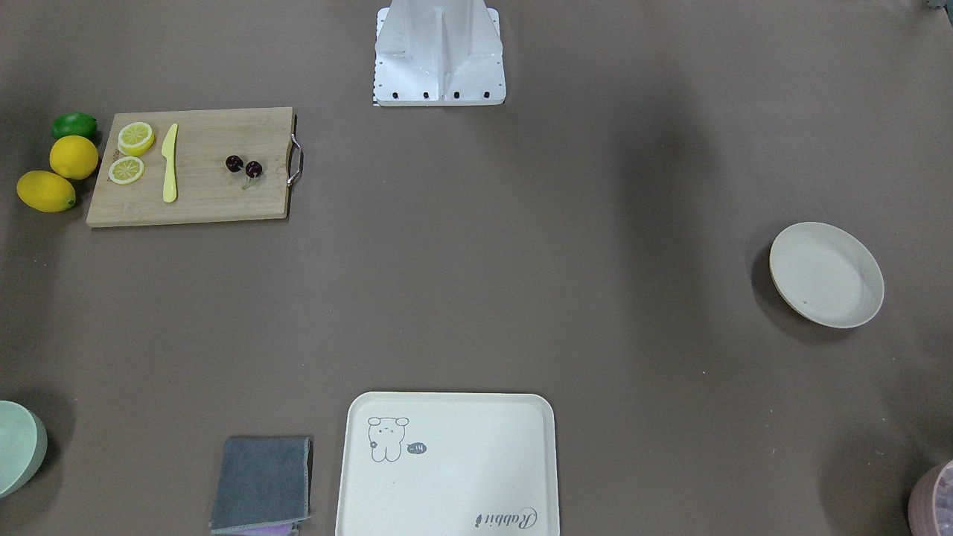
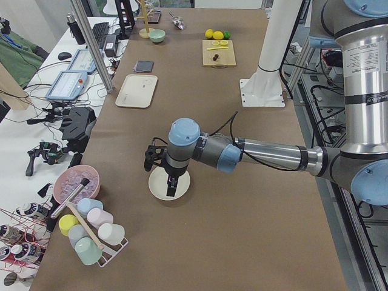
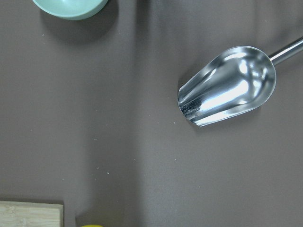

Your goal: Place red cherry on plate

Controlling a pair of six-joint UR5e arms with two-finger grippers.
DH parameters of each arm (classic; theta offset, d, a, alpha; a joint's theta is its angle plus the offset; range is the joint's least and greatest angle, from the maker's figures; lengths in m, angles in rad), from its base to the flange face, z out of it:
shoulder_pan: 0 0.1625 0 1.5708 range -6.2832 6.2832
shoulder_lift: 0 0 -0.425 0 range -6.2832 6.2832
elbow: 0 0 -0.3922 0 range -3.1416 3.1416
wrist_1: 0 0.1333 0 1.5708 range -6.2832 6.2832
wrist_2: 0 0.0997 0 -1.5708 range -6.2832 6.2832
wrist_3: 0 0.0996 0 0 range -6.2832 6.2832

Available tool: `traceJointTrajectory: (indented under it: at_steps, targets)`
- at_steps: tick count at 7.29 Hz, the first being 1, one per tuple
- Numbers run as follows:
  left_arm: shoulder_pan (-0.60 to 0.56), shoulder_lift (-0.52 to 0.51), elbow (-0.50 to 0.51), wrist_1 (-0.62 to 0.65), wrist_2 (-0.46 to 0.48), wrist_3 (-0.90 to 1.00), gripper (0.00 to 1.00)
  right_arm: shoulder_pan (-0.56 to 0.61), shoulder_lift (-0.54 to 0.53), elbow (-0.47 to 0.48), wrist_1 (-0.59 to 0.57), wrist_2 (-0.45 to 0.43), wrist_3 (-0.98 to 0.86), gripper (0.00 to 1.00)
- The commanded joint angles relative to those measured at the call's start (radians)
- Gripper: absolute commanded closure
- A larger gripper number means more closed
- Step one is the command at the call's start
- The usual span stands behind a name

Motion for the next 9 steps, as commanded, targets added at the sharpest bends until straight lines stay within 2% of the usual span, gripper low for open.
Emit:
traceJointTrajectory:
  at_steps: [1, 3, 9]
  targets:
    - [-0.001, 0.007, -0.001, 0.002, 0.005, 0.000, 0.02, 0.000, 0.003, 0.024, 0.000, 0.003, 0.001, 0.00]
    - [0.001, 0.030, -0.026, -0.001, 0.002, 0.000, 0.02, -0.009, 0.003, 0.009, 0.001, 0.004, 0.001, 0.00]
    - [0.007, 0.022, -0.003, -0.011, -0.009, 0.003, 0.02, -0.009, -0.006, -0.012, 0.001, 0.023, 0.001, 0.00]
